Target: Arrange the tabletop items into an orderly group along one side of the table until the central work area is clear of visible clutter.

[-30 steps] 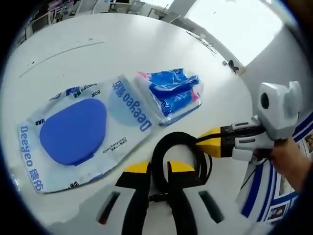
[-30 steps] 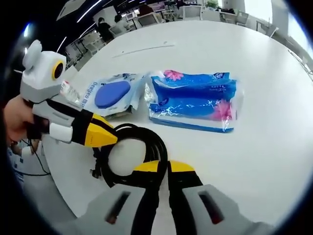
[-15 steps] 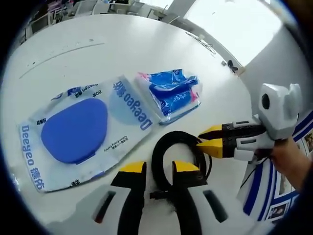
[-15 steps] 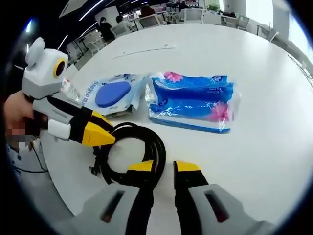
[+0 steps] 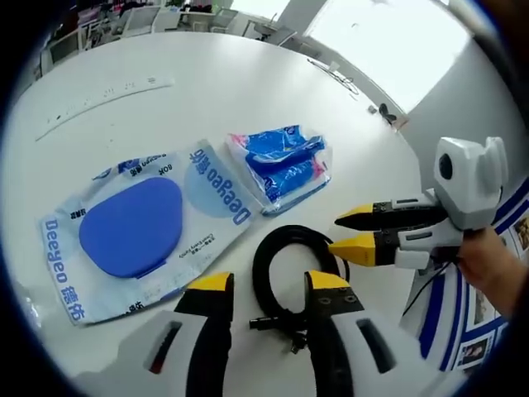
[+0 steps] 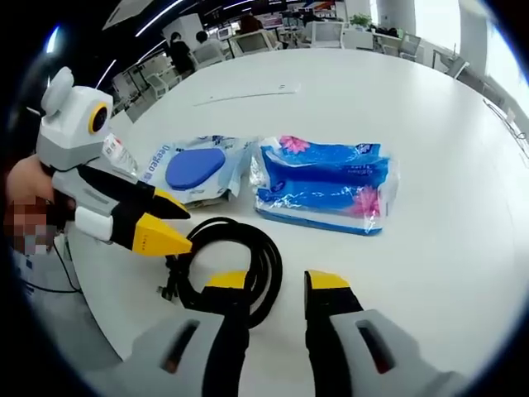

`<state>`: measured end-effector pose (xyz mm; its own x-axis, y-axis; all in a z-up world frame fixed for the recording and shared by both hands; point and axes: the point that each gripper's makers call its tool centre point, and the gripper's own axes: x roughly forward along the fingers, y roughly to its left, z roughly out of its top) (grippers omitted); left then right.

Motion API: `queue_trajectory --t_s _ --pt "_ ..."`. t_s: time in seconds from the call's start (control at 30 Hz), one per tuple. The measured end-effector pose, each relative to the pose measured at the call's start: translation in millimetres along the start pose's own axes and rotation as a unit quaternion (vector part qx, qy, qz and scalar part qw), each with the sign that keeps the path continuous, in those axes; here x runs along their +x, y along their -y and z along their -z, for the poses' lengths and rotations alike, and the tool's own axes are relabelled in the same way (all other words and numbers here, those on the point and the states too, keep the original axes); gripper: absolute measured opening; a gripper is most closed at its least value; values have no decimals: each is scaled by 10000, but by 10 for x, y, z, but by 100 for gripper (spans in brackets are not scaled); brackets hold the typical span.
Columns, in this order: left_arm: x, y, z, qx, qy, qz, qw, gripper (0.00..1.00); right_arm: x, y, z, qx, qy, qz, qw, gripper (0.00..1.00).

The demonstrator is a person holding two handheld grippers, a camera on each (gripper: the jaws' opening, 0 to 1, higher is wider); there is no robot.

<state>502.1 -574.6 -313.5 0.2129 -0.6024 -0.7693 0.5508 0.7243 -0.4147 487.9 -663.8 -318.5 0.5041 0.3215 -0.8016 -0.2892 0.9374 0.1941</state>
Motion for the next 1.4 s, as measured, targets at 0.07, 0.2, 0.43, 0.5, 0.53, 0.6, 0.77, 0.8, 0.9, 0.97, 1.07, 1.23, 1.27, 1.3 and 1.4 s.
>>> queue_trajectory --t_s 0.07,0.2,0.43,0.5,0.53,0.6,0.77,0.8,0.9,0.97,1.07,1.23,1.27,1.3,1.4 --pt "-29 -6 -9 16 23 -6 10000 35 -18 -8 -10 -19 13 4 10000 26" --pt "-89 5 -22 65 57 21 10000 39 -58 -35 -43 -88 49 9 9999 29" --pt "-217 21 -40 203 144 38 9997 45 -123 -122 -143 -187 165 -33 9997 32" --pt "-262 20 -52 246 192 20 9995 46 -142 -148 -173 -216 192 -46 9996 34" --pt "-291 23 -55 247 203 38 9995 47 -158 -169 -206 -233 245 -61 9994 34" --pt "-343 25 -78 266 263 36 9993 49 -188 -210 -245 -273 274 -79 9992 36" --pt "-477 28 -128 352 403 48 9986 56 -234 -284 -338 -429 365 -120 9983 39" --pt "-510 32 -131 352 418 48 9985 56 -244 -302 -360 -462 403 -139 9980 40" --pt "-593 47 -167 389 540 79 9977 60 -272 -354 -406 -526 443 -180 9975 43" --pt "-638 44 -168 455 564 76 9973 63 -289 -384 -425 -581 438 -198 9972 46" --pt "-701 56 -156 513 586 116 9969 67 -322 -437 -470 -663 482 -252 9963 47" --pt "-826 76 -141 618 689 221 9955 72 -381 -537 -532 -817 551 -360 9945 48" --pt "-860 79 -131 674 709 236 9949 73 -390 -567 -559 -861 624 -446 9933 49" --pt "-885 76 -119 691 714 246 9947 75 -399 -593 -571 -860 649 -486 9930 50" --pt "-992 82 -104 703 823 321 9936 79 -421 -680 -596 -971 673 -633 9910 52"
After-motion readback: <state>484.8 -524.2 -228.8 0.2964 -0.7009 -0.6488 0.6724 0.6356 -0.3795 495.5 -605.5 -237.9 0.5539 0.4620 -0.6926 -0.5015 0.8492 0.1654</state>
